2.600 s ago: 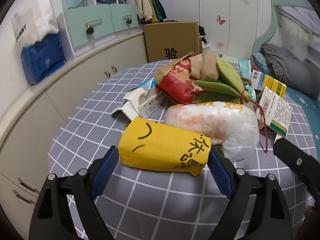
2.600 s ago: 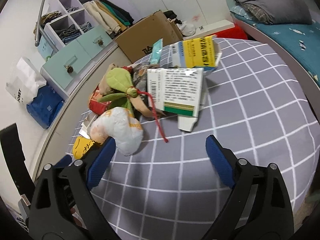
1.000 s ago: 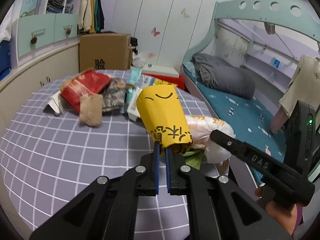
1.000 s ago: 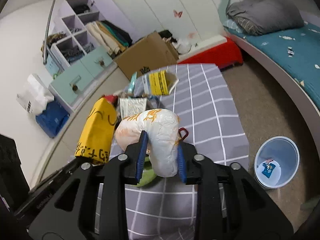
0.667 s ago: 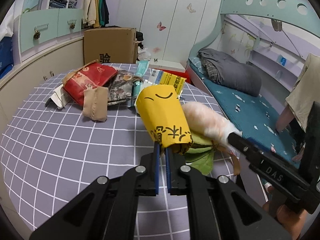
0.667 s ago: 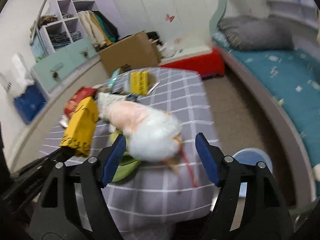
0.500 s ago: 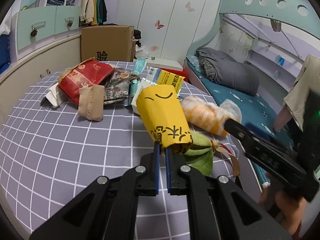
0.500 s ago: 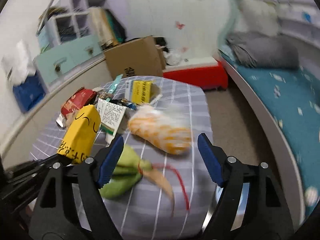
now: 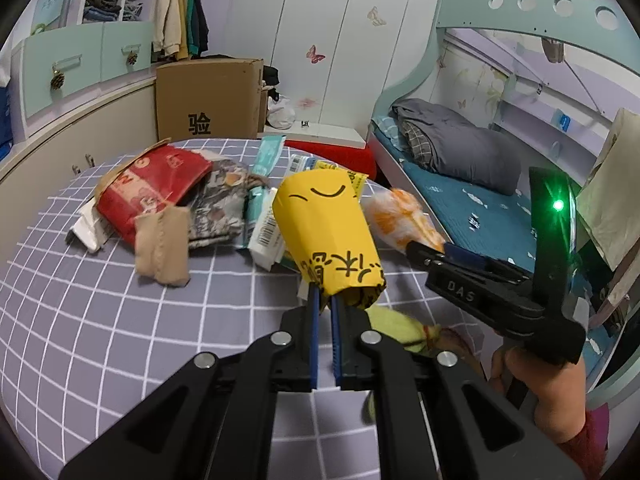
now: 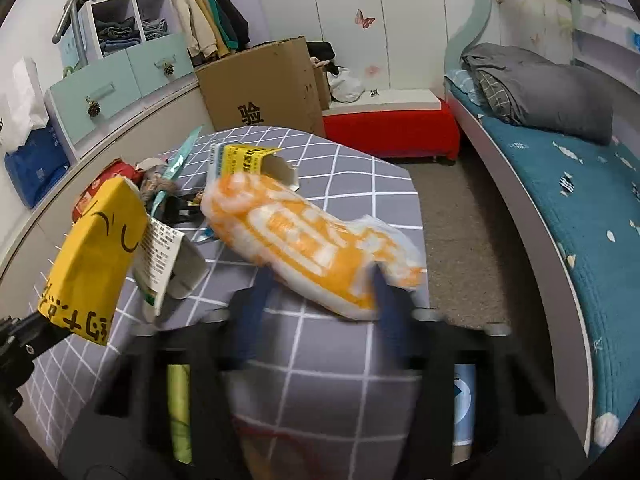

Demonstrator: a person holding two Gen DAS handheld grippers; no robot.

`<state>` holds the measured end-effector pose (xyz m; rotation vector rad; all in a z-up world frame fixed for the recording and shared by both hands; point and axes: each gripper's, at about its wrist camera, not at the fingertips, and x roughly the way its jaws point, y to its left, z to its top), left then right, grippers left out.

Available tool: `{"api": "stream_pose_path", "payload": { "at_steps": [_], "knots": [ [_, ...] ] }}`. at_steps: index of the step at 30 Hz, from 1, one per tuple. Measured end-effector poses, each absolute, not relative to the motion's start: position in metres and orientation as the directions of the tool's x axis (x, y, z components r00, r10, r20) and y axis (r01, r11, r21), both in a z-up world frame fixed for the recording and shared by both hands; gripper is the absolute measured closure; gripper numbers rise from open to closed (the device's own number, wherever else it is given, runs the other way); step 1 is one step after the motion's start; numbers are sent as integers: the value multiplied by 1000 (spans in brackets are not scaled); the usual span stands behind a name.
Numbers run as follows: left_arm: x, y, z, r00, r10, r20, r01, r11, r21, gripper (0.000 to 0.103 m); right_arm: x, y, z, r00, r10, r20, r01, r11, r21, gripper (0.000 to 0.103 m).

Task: Collect trash
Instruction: 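Carry both bags over the blue bucket and open the left tool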

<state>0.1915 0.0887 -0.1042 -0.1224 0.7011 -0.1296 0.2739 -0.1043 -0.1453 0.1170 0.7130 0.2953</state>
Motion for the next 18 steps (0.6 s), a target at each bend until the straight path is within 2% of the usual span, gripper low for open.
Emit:
{"api": "stream_pose_path", "payload": {
  "at_steps": [2,5,10,14,18],
  "knots": [
    [196,83,-103,757,-161,-633,84,985,-151,98,273,-107,-147,716,319,-621,-241,948,210,69],
    [201,69,-100,758,-167,-630,99,985,-141,98,265,-118,-146,734,337,-590,-242,941,237,74],
    [203,35,-93,760,-208,-615,158,978,-135,98,240,-166,-144,768,390,-507,-206,901,382,75],
    [200,-11,-88,747,-280,-603,248,959,-138,98,209,-219,-147,815,371,-445,-134,868,478,75],
    [202,-69,-99,695,-368,-618,359,922,-145,98,180,-283,-173,840,289,-460,1,846,533,75]
  ]
}}
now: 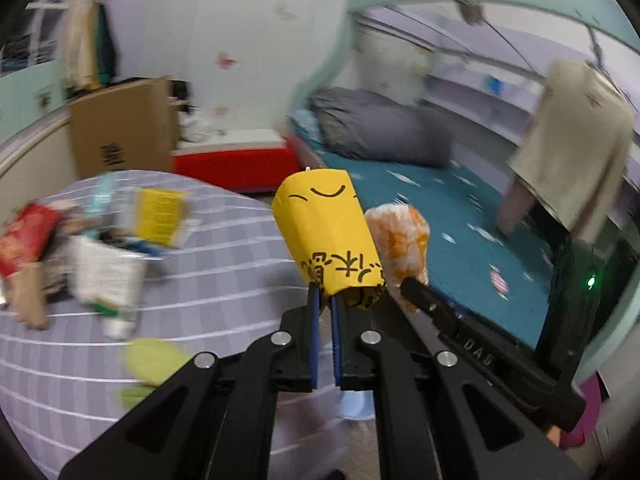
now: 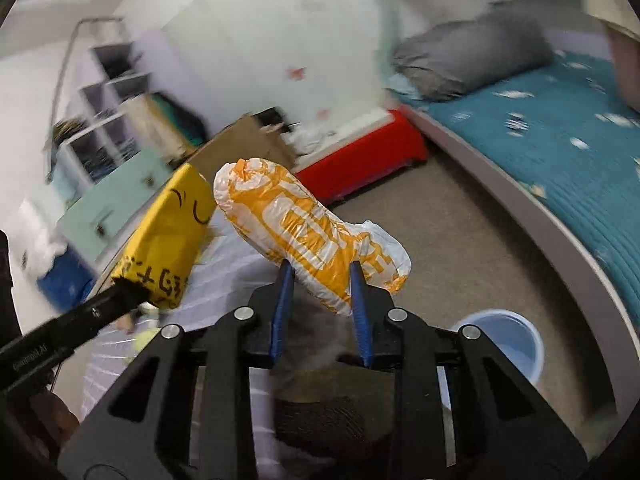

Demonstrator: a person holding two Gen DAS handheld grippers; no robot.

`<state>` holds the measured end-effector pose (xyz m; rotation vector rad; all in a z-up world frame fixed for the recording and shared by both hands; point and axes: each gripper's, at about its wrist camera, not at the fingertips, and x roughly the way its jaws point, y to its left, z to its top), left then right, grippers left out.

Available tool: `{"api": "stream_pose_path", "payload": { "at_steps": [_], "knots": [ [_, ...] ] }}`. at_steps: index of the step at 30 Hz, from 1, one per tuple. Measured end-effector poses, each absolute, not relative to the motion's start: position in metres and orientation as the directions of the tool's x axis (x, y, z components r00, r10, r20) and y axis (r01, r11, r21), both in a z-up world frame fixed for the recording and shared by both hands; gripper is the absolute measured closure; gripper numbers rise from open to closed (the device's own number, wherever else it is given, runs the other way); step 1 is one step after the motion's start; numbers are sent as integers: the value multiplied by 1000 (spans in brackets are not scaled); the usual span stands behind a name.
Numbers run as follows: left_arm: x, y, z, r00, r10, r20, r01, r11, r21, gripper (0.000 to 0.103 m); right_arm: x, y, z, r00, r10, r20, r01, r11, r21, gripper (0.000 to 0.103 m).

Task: Collect trash
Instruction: 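Carry both bags over the blue bucket and open the left tool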

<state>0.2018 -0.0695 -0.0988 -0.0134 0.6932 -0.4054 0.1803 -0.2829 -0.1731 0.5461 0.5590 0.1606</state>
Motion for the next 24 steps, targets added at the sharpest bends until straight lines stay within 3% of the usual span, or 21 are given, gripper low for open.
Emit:
{"api": "stream_pose_path", "payload": {
  "at_steps": [5,12,19,20,21,22,24],
  "knots": [
    [224,-144,-154,554,-436,-709,458,871,-177,98,161,-340,-225,821,179,-543,190,809,556,75],
    [270,-211,-250,360,-405,-841,499,845,-194,98,158,-383,-304,752,96,-652,382,742,551,75],
    [313,-242,-319,236,-386,-892,476,846,-240,93,164,-406,-356,706,97,-701,464,685,562,75],
    [319,-242,-327,222,-366,-904,468,853,-231,78,165,-407,-364,701,104,-705,473,672,569,75],
    [322,-241,-334,222,-349,-910,454,863,-220,54,169,-408,-370,696,108,-710,480,666,571,75],
    [328,-238,-342,230,-346,-910,434,873,-223,45,170,-408,-374,688,113,-717,483,666,569,75],
    [331,-233,-350,233,-338,-912,421,880,-219,41,172,-408,-384,676,125,-726,492,657,572,75]
  ]
}}
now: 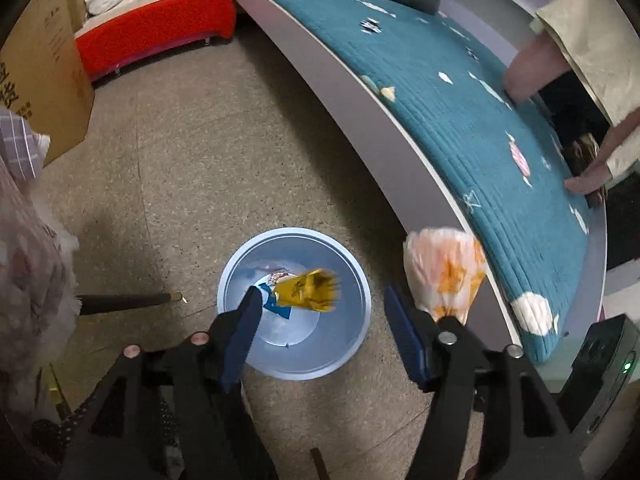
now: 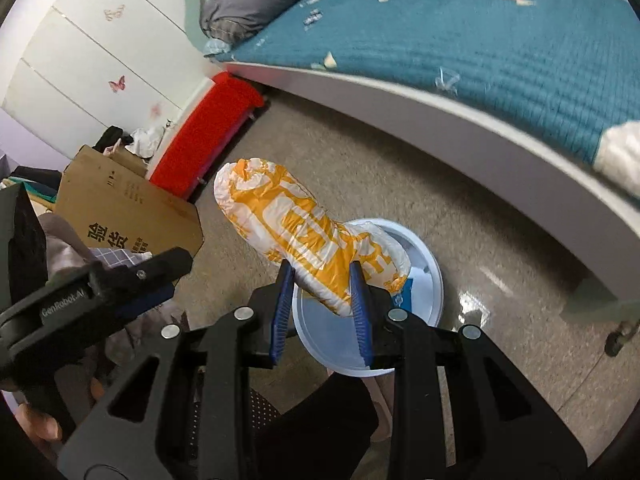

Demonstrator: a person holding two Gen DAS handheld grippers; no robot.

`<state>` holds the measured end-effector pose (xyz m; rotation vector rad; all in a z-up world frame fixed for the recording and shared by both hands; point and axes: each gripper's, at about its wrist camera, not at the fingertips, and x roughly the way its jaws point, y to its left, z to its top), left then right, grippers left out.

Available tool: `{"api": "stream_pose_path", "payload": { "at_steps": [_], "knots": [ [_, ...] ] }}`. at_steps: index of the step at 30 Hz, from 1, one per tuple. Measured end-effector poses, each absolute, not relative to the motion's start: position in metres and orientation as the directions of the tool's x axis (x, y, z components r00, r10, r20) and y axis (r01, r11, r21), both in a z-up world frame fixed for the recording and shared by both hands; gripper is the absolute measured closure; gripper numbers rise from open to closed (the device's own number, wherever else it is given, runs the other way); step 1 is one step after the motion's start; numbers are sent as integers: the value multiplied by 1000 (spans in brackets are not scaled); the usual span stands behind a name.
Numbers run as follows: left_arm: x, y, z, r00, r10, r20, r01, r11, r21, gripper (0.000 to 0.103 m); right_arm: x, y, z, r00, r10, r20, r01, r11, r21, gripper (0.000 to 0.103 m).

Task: Collect trash
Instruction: 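Carry both bags over the blue bucket and open the left tool, then open the right tool over the bucket to drop the white bag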

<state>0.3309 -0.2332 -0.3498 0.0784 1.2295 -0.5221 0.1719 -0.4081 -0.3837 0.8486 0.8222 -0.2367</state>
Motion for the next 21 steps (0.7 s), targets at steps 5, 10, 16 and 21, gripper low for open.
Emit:
{"api": "stream_pose_path", "payload": {
  "at_steps": [5,10,16,21],
  "knots": [
    [331,-226,-359,243,-276,-930,402,901,-162,40,177,-400,-395,655,151,-740,494,655,571,75],
    [327,-215,-344,331,-217,-918,380,921,-80,36,193,-393,-396,659,184,-730,477,648,594,69],
    [321,-212,-324,401,-179,-899,369,929,-20,27,201,-390,-396,645,197,-739,488,638,596,42],
    [306,-219,-322,339,-236,-911,387,917,-94,27,181,-390,-367,640,117,-759,510,675,534,40]
  ]
}}
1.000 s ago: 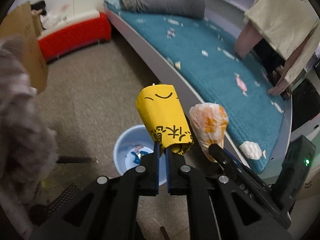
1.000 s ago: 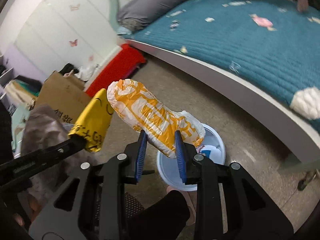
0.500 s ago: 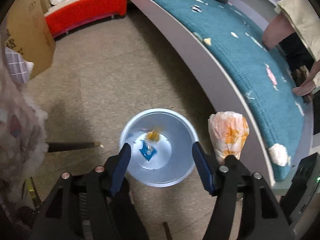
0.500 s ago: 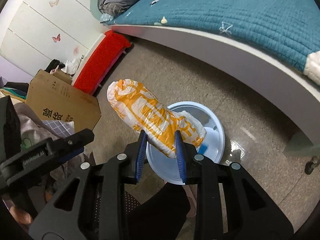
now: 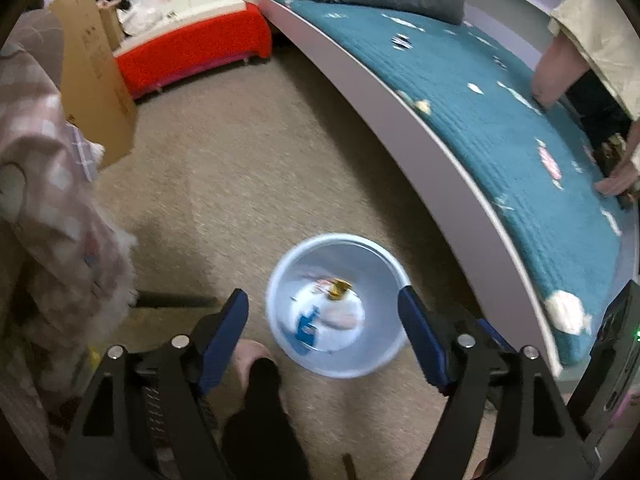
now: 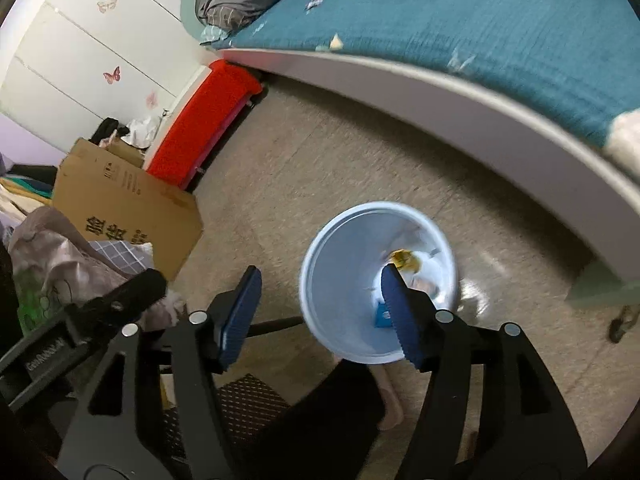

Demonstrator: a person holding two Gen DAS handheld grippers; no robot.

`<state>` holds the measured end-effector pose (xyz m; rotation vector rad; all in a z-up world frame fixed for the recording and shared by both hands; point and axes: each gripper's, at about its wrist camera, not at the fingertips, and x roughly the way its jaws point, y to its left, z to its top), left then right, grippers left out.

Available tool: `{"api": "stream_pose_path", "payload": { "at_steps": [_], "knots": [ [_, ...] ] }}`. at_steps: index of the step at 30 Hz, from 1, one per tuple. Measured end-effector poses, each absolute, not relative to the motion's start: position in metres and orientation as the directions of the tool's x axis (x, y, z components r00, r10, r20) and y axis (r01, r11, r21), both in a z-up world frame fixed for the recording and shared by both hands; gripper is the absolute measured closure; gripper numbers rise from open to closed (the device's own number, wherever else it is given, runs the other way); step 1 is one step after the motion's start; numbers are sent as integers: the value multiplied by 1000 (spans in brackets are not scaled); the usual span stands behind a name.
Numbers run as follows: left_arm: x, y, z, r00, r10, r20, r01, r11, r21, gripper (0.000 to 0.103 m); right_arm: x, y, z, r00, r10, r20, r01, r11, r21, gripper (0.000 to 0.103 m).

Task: Collect trash
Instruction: 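Open the right tool over the bucket to drop the white bag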

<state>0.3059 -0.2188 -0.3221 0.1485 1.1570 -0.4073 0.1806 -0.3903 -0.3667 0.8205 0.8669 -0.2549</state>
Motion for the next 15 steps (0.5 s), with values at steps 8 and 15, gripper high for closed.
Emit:
{"api": "stream_pose_path", "payload": {
  "at_steps": [8,15],
  "knots": [
    [245,-235,-272,316,-396,-862,466,857,-223,27,118,-388,-295,673,13,-740,480,753,450,37],
    [187,-204,-178,496,-454,-740,531,833,-155,27,80,-359,-213,780,7,-626,366,807,465,35]
  ]
}}
